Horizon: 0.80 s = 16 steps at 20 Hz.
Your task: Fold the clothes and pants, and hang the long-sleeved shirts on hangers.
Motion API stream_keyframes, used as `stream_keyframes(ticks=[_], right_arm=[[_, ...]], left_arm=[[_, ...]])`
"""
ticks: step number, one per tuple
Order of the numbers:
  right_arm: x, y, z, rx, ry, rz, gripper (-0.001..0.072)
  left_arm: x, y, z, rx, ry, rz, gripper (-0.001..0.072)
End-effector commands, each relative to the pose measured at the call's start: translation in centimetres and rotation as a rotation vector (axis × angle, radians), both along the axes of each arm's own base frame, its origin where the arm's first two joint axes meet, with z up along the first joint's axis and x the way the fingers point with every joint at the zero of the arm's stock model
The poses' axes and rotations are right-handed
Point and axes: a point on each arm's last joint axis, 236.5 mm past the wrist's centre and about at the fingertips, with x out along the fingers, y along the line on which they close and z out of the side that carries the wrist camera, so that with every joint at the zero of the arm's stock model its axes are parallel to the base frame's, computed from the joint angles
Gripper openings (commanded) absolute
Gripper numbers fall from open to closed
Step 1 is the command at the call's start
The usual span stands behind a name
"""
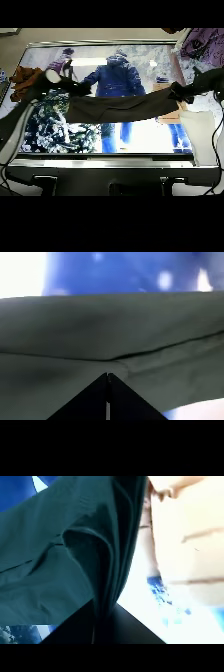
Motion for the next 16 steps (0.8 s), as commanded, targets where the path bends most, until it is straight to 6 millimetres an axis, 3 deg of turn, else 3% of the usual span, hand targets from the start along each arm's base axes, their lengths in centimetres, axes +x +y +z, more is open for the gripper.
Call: stream_keyframes(ticks=[1, 4, 8, 11, 16], right_arm=[[-2.0, -1.6, 5.0, -0.097, -0.033, -0.05, 0.0033], [-3.2, -1.5, 8.2, -0.109, -0.069, -0.065, 0.0033], [-4.0, -1.2, 11.1, -0.109, -0.12, -0.087, 0.0033], [-4.6, -0.9, 11.9, -0.104, -0.129, -0.085, 0.0033], [-4.8, -0.6, 12.8, -0.092, -0.147, -0.099, 0.0033]], left_arm=[[-3.2, -12.4, -3.2, -0.213, 0.089, -0.024, 0.0016], [-6.6, -20.2, -5.6, -0.34, 0.171, -0.001, 0.0016], [-11.5, -27.7, -6.8, -0.407, 0.238, -0.081, 0.0016], [-13.0, -31.1, -7.4, -0.429, 0.255, -0.114, 0.0016], [-13.7, -33.5, -7.4, -0.466, 0.273, -0.13, 0.0016]])
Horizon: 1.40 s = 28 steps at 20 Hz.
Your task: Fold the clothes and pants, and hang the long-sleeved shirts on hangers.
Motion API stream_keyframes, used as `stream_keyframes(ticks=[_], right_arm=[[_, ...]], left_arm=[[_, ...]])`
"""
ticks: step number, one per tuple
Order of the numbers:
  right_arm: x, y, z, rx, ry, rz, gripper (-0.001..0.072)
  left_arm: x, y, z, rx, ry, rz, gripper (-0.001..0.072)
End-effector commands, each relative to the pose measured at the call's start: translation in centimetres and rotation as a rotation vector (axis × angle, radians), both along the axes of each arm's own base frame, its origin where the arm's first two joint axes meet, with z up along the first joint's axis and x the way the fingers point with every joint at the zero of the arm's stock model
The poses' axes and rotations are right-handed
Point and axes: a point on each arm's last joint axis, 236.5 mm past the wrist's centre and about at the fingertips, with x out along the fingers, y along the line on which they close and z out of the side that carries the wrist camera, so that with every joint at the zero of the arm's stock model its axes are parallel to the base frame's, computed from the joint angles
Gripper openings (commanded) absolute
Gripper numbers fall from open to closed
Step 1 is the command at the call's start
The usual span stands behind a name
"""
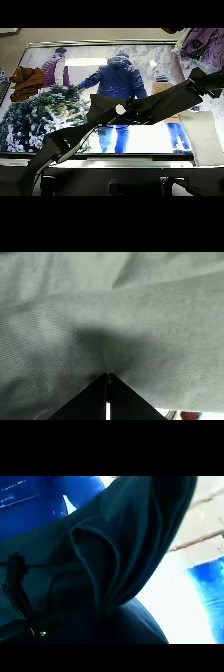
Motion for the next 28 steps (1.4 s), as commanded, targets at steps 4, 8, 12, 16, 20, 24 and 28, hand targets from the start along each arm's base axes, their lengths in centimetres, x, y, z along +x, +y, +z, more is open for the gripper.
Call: stream_keyframes(ticks=[4, 8, 12, 16, 20, 24, 28], right_arm=[[0.5, 0.2, 0.9, 0.027, -0.032, -0.045, 0.0032], [1.7, 3.5, 2.3, 0.14, -0.082, -0.046, 0.0032], [2.7, 11.7, 3.3, 0.205, -0.12, 0.02, 0.0032], [2.9, 20.8, 2.5, 0.242, -0.132, 0.088, 0.0032], [3.2, 27.9, -1.1, 0.257, -0.094, 0.132, 0.0032], [4.4, 32.0, -5.2, 0.289, -0.058, 0.119, 0.0032], [5.3, 33.8, -8.0, 0.326, -0.02, 0.098, 0.0032]], left_arm=[[0.7, 1.4, 2.2, -0.017, -0.016, -0.09, 0.0014], [5.7, 12.5, 6.0, 0.194, -0.163, -0.181, 0.0014], [10.2, 27.7, 12.1, 0.454, -0.269, -0.126, 0.0015], [12.0, 40.0, 18.0, 0.582, -0.313, 0.035, 0.0016], [12.4, 46.6, 21.2, 0.601, -0.318, 0.168, 0.0017], [12.3, 49.2, 21.6, 0.612, -0.298, 0.209, 0.0017], [12.3, 49.3, 21.6, 0.613, -0.296, 0.211, 0.0017]])
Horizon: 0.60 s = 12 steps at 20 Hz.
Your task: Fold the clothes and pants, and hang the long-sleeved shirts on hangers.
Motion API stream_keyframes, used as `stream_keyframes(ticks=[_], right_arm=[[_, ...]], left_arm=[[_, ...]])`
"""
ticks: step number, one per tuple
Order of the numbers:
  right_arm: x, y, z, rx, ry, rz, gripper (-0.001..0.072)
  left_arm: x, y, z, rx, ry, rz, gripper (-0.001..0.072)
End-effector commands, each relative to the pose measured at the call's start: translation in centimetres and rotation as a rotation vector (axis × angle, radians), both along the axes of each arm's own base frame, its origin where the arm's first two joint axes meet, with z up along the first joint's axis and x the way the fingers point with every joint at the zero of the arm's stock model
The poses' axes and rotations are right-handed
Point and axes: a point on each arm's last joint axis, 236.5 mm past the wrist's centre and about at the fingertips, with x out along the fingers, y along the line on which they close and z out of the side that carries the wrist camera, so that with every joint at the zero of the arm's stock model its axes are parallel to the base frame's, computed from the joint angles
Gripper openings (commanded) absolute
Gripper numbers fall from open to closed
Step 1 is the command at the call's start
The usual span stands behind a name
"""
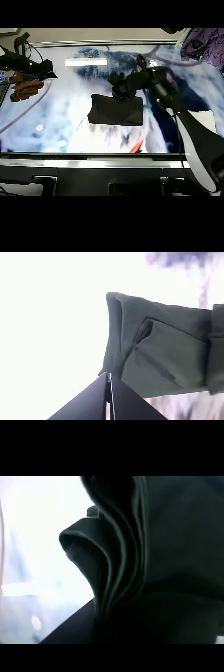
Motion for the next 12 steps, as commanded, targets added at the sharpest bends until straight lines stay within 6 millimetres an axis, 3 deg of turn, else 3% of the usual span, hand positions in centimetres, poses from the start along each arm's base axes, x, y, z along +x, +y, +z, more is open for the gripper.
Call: stream_keyframes(ticks=[1, 8, 12], right_arm=[[0.7, 2.1, -2.4, 0.038, 0.034, -0.018, 0.0032], [0.2, 3.5, -4.3, 0.037, 0.065, 0.011, 0.0059], [-1.4, 5.7, -3.9, 0.038, 0.043, 0.09, 0.0424]], left_arm=[[-0.2, 0.8, 0.1, 0.006, 0.005, 0.014, 0.0018], [-0.1, 0.8, 0.1, 0.006, 0.006, 0.014, 0.0018], [-0.2, 0.8, 0.1, 0.006, 0.006, 0.013, 0.0018]])
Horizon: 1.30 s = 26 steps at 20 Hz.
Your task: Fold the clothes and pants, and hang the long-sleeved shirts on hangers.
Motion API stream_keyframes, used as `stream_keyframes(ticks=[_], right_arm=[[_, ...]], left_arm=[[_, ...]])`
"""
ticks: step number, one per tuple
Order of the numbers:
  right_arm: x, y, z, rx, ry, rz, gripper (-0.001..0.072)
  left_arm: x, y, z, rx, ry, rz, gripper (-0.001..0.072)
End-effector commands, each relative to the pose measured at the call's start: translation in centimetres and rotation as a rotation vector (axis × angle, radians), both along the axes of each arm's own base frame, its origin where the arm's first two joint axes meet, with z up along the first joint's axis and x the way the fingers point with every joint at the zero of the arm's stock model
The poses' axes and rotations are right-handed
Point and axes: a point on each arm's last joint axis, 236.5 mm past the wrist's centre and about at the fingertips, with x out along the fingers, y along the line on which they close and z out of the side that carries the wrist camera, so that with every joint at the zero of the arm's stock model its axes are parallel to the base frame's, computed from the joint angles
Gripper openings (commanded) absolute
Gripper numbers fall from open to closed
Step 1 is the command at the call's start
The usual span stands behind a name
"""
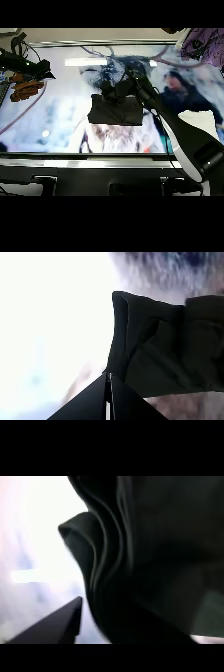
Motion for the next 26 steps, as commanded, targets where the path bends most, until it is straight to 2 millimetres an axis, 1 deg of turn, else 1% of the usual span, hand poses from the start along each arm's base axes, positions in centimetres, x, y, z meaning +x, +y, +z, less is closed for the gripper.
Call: stream_keyframes(ticks=[1, 3, 4, 5, 7, 9, 10, 11, 14, 16, 17, 18, 20, 22, 23, 25, 26], right_arm=[[-1.0, 1.4, 0.6, 0.013, -0.022, 0.058, 0.0431], [-1.0, 1.2, 2.2, 0.011, -0.068, 0.077, 0.0433], [-0.9, 0.6, 3.1, 0.006, -0.091, 0.077, 0.0433], [-0.6, -0.4, 4.0, 0.003, -0.104, 0.064, 0.0433], [0.0, -3.3, 5.4, -0.008, -0.105, 0.035, 0.0433], [0.6, -7.7, 6.3, -0.052, -0.101, 0.017, 0.0433], [0.7, -10.3, 6.3, -0.086, -0.089, 0.019, 0.0441], [0.7, -13.4, 5.9, -0.129, -0.064, 0.027, 0.0493], [0.0, -22.3, 3.6, -0.21, 0.02, 0.068, 0.0499], [-0.3, -26.5, 1.6, -0.159, 0.054, 0.057, 0.0511], [-0.7, -27.9, 0.3, -0.108, 0.076, 0.047, 0.0511], [-1.3, -28.9, -1.4, -0.048, 0.101, 0.045, 0.0511], [-2.5, -29.6, -4.9, 0.045, 0.15, 0.055, 0.0511], [-3.3, -29.2, -8.1, 0.085, 0.182, 0.089, 0.0509], [-3.4, -28.7, -9.4, 0.093, 0.189, 0.108, 0.0509], [-3.1, -27.9, -11.8, 0.112, 0.203, 0.124, 0.0509], [-2.8, -27.3, -12.7, 0.125, 0.204, 0.129, 0.0508]], left_arm=[[0.0, 0.1, 0.0, 0.001, 0.001, 0.001, 0.0018], [0.0, 0.1, 0.0, 0.0, 0.001, 0.001, 0.0018], [0.0, 0.1, 0.0, 0.0, 0.001, 0.001, 0.0018], [-0.1, 0.1, 0.0, 0.001, 0.001, 0.001, 0.0018], [-0.1, 0.0, 0.0, 0.001, 0.002, 0.001, 0.0018], [-0.1, 0.0, 0.0, 0.001, 0.005, 0.0, 0.0018], [-0.2, 0.0, 0.0, 0.001, 0.006, -0.001, 0.0018], [-0.2, 0.0, 0.0, 0.001, 0.005, -0.001, 0.0018], [-0.2, 0.0, 0.0, 0.001, 0.006, -0.001, 0.0018], [-0.2, 0.0, 0.0, 0.001, 0.006, -0.001, 0.0018], [-0.2, 0.0, 0.0, 0.001, 0.006, -0.001, 0.0018], [-0.2, 0.0, 0.0, 0.001, 0.006, -0.001, 0.0018], [-0.2, 0.0, 0.0, 0.001, 0.006, -0.001, 0.0018], [-0.2, 0.0, 0.0, 0.001, 0.006, -0.001, 0.0018], [-0.2, 0.0, 0.0, 0.001, 0.006, -0.002, 0.0018], [-0.2, 0.1, 0.0, 0.001, 0.006, -0.001, 0.0019], [-0.2, 0.0, 0.0, 0.001, 0.006, -0.001, 0.0018]])
